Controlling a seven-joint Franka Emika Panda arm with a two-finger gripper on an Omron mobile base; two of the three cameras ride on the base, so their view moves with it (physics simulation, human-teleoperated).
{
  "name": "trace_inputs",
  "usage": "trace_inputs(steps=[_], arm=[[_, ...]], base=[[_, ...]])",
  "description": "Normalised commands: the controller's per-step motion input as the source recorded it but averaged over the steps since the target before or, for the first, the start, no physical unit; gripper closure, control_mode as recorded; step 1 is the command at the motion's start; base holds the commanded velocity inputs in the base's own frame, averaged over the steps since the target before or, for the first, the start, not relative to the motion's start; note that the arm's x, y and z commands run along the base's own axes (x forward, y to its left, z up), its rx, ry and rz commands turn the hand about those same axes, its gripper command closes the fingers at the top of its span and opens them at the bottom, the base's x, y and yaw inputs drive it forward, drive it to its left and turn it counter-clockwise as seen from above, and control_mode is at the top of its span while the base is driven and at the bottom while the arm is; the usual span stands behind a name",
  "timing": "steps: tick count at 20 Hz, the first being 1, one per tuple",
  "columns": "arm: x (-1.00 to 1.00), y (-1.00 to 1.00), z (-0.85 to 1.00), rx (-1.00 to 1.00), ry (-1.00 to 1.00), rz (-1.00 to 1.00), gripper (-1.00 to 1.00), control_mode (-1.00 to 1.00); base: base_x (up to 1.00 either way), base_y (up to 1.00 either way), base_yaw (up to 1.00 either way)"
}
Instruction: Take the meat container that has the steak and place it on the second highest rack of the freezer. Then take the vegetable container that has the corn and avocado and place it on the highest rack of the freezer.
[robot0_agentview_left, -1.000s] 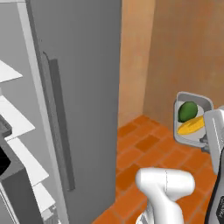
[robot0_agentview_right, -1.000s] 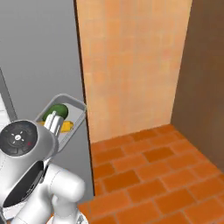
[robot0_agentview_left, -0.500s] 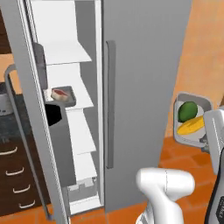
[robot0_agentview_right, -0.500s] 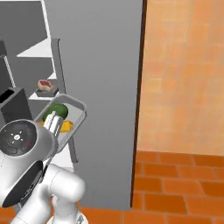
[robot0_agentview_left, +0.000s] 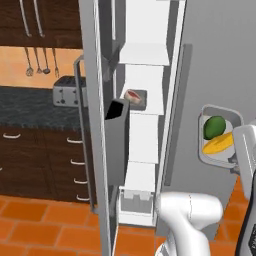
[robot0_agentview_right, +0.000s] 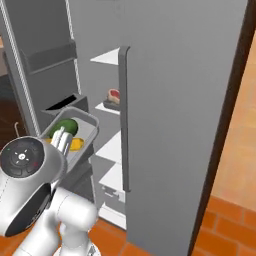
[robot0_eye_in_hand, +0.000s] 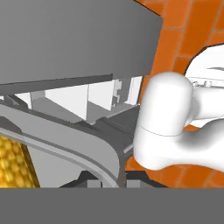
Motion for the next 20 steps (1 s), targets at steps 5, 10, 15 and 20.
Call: trace_inputs(steps=[5, 10, 15, 20], arm=[[0.00, 0.00, 0.00, 0.00, 0.00, 0.00, 1.00, 1.00], [0.00, 0.00, 0.00, 0.00, 0.00, 0.00, 1.00, 1.00], [0.00, 0.00, 0.00, 0.00, 0.00, 0.00, 1.00, 1.00], [0.00, 0.00, 0.00, 0.00, 0.00, 0.00, 1.00, 1.00]], base=[[0.54, 0.23, 0.27], [0.73, 0.21, 0.09], [0.70, 0.18, 0.12], [0.59, 0.06, 0.07]])
